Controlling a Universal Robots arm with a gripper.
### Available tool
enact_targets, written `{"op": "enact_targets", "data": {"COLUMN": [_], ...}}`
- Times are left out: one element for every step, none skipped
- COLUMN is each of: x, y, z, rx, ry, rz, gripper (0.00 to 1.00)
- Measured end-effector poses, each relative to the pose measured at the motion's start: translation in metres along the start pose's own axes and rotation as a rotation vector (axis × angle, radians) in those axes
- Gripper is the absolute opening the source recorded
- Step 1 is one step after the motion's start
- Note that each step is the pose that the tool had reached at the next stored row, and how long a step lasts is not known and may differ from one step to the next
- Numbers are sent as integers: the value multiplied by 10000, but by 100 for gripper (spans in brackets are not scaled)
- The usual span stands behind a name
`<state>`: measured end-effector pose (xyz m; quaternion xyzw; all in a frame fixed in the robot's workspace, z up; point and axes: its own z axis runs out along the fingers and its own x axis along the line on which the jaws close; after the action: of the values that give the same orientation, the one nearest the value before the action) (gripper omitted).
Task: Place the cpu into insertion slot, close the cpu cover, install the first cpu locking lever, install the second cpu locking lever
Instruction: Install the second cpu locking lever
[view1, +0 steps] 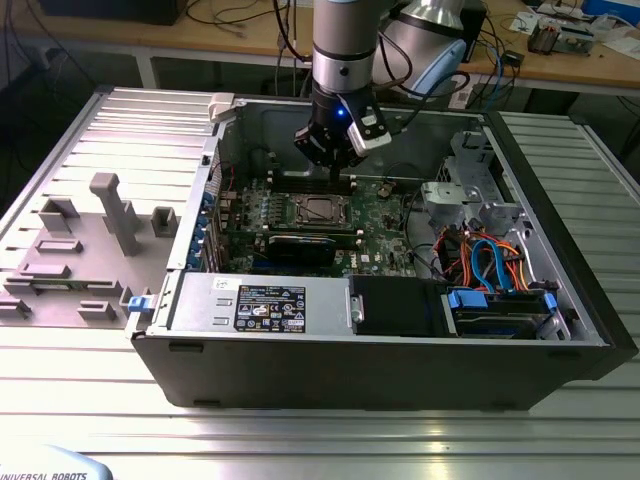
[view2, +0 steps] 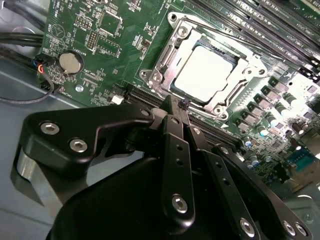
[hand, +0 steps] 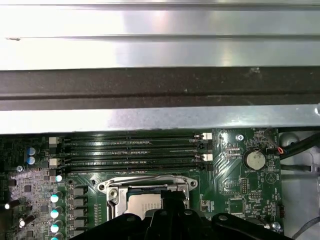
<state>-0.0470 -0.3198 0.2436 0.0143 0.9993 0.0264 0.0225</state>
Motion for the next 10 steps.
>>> {"op": "enact_targets", "data": {"x": [0, 0, 0, 0, 0, 0, 0, -1, -1, -1], "y": [-1, -4, -7, -10, -15, -21, -26, -39, -45, -49], "z": [0, 0, -1, -1, -1, -1, -1, -2, -2, -2], "rx": [2, 2, 2, 4, 4, 4, 5, 8, 9, 9], "ry": [0, 0, 1, 1, 1, 0, 1, 0, 1, 0], "rz": [1, 2, 2, 1, 0, 0, 1, 1, 1, 1], "gripper": [11, 11, 11, 11, 11, 11, 11, 11, 11, 11]}}
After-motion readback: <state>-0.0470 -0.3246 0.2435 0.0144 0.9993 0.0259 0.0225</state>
